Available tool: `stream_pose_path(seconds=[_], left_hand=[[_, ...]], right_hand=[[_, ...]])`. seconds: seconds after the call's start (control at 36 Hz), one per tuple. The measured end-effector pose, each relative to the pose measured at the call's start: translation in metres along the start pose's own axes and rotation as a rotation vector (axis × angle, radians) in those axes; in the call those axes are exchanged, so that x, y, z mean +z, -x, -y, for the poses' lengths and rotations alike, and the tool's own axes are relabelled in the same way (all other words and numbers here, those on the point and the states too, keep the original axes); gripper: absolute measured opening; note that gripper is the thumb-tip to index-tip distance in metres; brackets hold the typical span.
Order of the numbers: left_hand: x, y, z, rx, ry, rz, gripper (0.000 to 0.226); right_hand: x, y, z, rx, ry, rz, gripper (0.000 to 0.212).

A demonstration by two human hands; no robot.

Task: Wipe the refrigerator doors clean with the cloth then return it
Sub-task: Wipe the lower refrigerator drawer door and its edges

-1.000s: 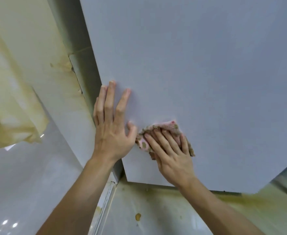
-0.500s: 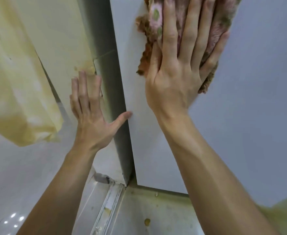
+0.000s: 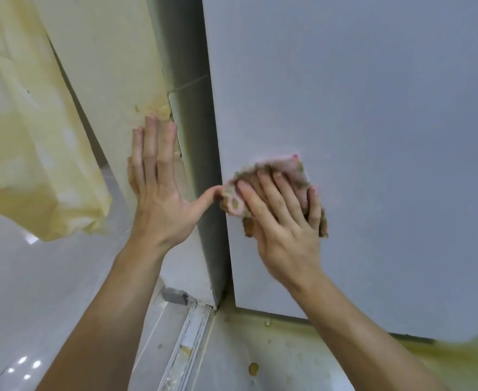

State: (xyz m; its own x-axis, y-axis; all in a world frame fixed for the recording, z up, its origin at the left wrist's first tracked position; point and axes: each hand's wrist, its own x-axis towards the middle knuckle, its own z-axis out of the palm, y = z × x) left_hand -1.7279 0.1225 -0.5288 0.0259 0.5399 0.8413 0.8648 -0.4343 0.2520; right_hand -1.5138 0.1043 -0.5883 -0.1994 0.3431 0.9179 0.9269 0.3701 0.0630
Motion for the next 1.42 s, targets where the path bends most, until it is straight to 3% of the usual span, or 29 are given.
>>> stream_pose_path(seconds=[0.08, 0.17, 0.31, 0.44, 0.58, 0.67, 0.75, 0.83, 0.89, 1.03, 1.11, 1.19, 1.28, 1.42], left_hand=[[-0.001, -0.001, -0.001, -0.004, 0.004, 0.000, 0.112], [-0.001, -0.003, 0.000, 0.008, -0.002, 0.006, 0.115], [0.001, -0.004, 0.006, 0.056, -0.033, -0.004, 0.111], [0.010, 0.001, 0.004, 0.069, -0.065, -0.042, 0.101], [0.013, 0.019, 0.002, 0.037, -0.088, 0.054, 0.101], [0.013, 0.024, -0.004, 0.029, -0.072, 0.076, 0.098], [0.015, 0.031, -0.010, 0.017, -0.055, 0.075, 0.094], [0.020, 0.043, -0.019, 0.025, -0.061, 0.073, 0.090], [0.025, 0.052, -0.025, 0.056, -0.048, 0.094, 0.085], [0.037, 0.062, -0.038, 0.058, -0.015, 0.106, 0.065], [0.045, 0.058, -0.042, 0.036, -0.002, 0.053, 0.061], [0.054, 0.057, -0.046, 0.048, 0.011, 0.005, 0.061], [0.062, 0.059, -0.050, 0.060, 0.009, -0.011, 0.065], [0.073, 0.069, -0.057, 0.123, -0.027, 0.000, 0.071]], right_hand=[[-0.010, -0.080, 0.011, 0.100, -0.081, -0.178, 0.046], [-0.014, -0.131, 0.024, 0.213, -0.042, -0.334, 0.043], [-0.003, -0.112, 0.025, 0.168, 0.013, -0.319, 0.045], [0.025, -0.017, 0.021, 0.024, -0.016, -0.136, 0.056], [0.042, 0.098, 0.009, -0.190, 0.036, 0.241, 0.088], [0.037, 0.126, -0.002, -0.306, 0.030, 0.429, 0.085], [0.030, 0.124, -0.008, -0.322, -0.025, 0.497, 0.079], [0.018, 0.106, -0.012, -0.281, -0.082, 0.392, 0.078], [0.008, 0.081, -0.018, -0.160, -0.112, 0.210, 0.078], [-0.017, -0.017, -0.040, 0.167, -0.091, -0.206, 0.057], [-0.015, -0.033, -0.043, 0.208, -0.035, -0.304, 0.057], [-0.004, 0.007, -0.038, 0.092, -0.018, -0.225, 0.056], [0.005, 0.077, -0.050, -0.134, 0.001, 0.027, 0.074], [-0.005, 0.142, -0.085, -0.382, -0.008, 0.420, 0.067]])
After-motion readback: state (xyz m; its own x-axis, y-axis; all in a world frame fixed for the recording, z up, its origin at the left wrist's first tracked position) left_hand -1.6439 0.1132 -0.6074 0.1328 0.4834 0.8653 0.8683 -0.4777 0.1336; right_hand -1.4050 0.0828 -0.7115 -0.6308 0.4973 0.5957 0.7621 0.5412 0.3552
